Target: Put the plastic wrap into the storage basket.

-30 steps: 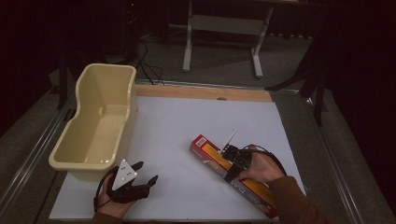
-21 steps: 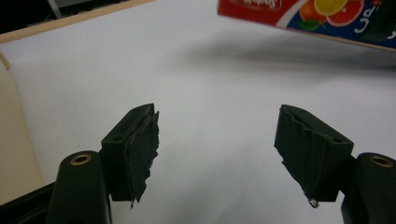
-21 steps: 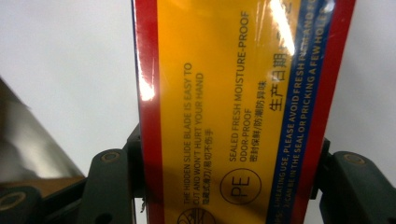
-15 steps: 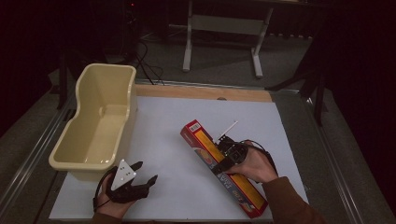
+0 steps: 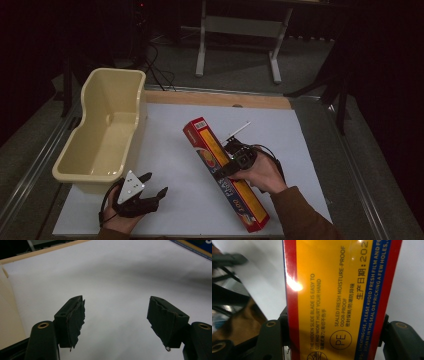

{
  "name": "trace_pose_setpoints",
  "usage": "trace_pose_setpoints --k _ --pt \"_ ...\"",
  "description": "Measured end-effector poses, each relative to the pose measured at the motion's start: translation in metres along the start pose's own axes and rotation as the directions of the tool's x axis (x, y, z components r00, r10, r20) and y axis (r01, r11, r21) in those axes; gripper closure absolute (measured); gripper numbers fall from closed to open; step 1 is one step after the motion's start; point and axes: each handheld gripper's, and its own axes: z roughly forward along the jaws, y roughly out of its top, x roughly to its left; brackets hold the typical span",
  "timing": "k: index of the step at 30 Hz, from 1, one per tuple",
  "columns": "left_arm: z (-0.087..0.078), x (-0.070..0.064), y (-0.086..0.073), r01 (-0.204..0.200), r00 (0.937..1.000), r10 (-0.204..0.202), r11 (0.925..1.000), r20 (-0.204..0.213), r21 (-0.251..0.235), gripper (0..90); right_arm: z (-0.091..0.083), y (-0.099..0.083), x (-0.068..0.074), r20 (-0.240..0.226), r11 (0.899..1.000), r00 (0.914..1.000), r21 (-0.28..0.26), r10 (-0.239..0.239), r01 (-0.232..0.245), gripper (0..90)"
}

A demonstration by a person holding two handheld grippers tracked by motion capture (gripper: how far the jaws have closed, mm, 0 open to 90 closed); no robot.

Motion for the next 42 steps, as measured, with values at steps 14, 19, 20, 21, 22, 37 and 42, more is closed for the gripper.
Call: trace_pose_setpoints --k 14,19,20,21,22,37,42 --pt "0.0 0.0 0.0 -0.001 1.0 0.001 1.0 0.001 0.0 29.7 -0.014 0.031 0.01 -0.156 0.989 0.9834 -0.104 0.092 -0.109 41.1" --pt "0.0 0.0 0.0 -0.004 1.0 0.004 1.0 0.001 0.002 29.6 -0.018 0.043 0.014 -0.18 0.984 0.9788 -0.128 0.097 -0.121 41.2" --pt "0.0 0.0 0.0 -0.004 1.0 0.004 1.0 0.001 0.001 29.6 -0.019 0.044 0.014 -0.193 0.982 0.9758 -0.134 0.104 -0.131 41.2" --pt "0.0 0.0 0.0 -0.004 1.0 0.004 1.0 0.002 0.002 29.6 -0.019 0.046 0.014 -0.211 0.979 0.9716 -0.147 0.107 -0.139 41.2" --pt "0.0 -0.001 0.0 -0.004 1.0 0.004 1.0 0.002 0.002 29.7 -0.02 0.047 0.014 -0.228 0.977 0.9671 -0.153 0.114 -0.151 41.2" --pt "0.001 0.0 0.0 -0.006 1.0 0.006 1.0 -0.003 0.002 29.3 -0.025 0.084 0.021 -0.389 0.956 0.9047 -0.156 0.173 -0.25 41.2" --pt "0.002 -0.002 -0.001 -0.018 0.9998 0.018 0.9998 -0.007 0.003 29.1 -0.025 0.098 0.025 -0.409 0.948 0.8928 -0.16 0.189 -0.274 41.2"
